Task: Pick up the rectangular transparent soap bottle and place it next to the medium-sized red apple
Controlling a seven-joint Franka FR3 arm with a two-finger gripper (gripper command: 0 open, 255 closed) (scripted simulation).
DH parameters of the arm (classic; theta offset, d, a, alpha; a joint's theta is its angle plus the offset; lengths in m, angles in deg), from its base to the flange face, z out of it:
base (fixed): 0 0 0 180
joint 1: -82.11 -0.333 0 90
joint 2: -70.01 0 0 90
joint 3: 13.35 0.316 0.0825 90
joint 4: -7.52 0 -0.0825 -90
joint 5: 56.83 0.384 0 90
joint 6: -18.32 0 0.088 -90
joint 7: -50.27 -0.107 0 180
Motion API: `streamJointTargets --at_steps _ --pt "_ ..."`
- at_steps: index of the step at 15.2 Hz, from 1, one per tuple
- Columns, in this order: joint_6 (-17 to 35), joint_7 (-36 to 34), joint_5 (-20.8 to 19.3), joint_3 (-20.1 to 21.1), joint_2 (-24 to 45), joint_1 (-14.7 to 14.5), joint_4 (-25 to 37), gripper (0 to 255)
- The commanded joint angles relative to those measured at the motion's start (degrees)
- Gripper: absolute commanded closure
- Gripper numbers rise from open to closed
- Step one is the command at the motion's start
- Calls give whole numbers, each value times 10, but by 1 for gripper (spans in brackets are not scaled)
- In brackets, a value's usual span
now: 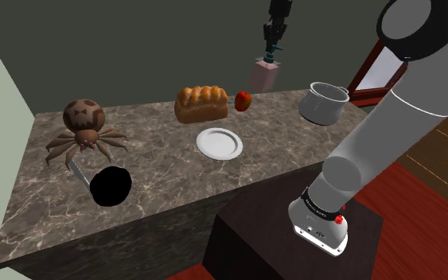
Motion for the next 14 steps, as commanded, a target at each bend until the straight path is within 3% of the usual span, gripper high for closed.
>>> streamJointTargets --at_steps 1,9,14 --pt "-4 29 3 -14 30 13 35 255" --pt "-29 131 34 -57 168 78 195 255" --pt "-77 187 68 -69 290 140 364 255"
